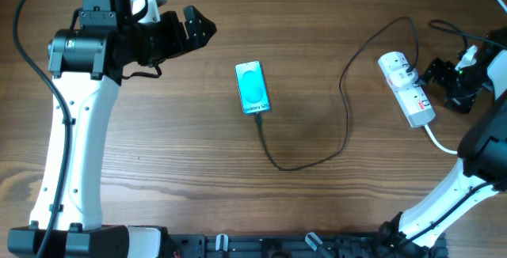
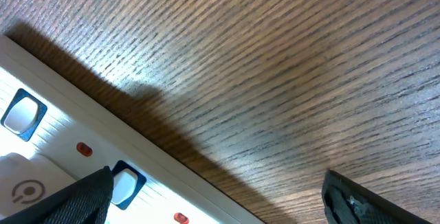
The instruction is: Plug charger to phone and switch on socket
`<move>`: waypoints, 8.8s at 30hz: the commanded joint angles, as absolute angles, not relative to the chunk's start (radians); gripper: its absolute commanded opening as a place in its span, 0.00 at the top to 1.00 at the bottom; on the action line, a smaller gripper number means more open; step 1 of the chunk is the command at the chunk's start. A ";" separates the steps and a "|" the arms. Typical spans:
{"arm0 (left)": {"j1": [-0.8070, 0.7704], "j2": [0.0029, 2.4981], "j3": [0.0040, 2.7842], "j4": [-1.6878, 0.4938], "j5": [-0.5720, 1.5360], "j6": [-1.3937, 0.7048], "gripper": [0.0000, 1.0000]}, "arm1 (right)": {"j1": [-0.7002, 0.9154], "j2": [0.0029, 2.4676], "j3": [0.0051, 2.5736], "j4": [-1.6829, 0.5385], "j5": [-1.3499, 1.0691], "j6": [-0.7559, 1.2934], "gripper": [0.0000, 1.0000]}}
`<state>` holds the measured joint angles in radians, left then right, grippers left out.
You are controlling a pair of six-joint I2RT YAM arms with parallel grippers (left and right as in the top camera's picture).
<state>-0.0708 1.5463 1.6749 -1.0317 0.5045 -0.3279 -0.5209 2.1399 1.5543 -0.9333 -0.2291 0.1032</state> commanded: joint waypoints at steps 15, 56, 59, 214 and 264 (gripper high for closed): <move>-0.072 1.539 1.681 -1.030 0.496 -0.319 0.00 | -0.507 2.162 1.529 -0.959 -0.226 0.020 0.12; -0.072 1.539 1.681 -1.030 0.496 -0.319 0.00 | -0.471 2.135 1.571 -0.956 -0.437 -0.078 0.96; -0.072 1.539 1.681 -1.030 0.496 -0.319 0.00 | -0.471 2.130 1.570 -0.940 -0.485 -0.075 0.96; -0.072 1.539 1.681 -1.030 0.496 -0.319 0.00 | -0.445 1.075 1.641 -1.476 -0.822 -0.419 0.00; -0.143 1.401 1.604 -0.903 0.184 -0.105 0.00 | 0.017 0.011 0.005 0.028 -0.337 0.027 0.00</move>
<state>-0.1017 1.5242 1.6642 -0.9878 0.2966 -0.2832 0.0120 0.0193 0.0071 0.0238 -0.3534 0.0113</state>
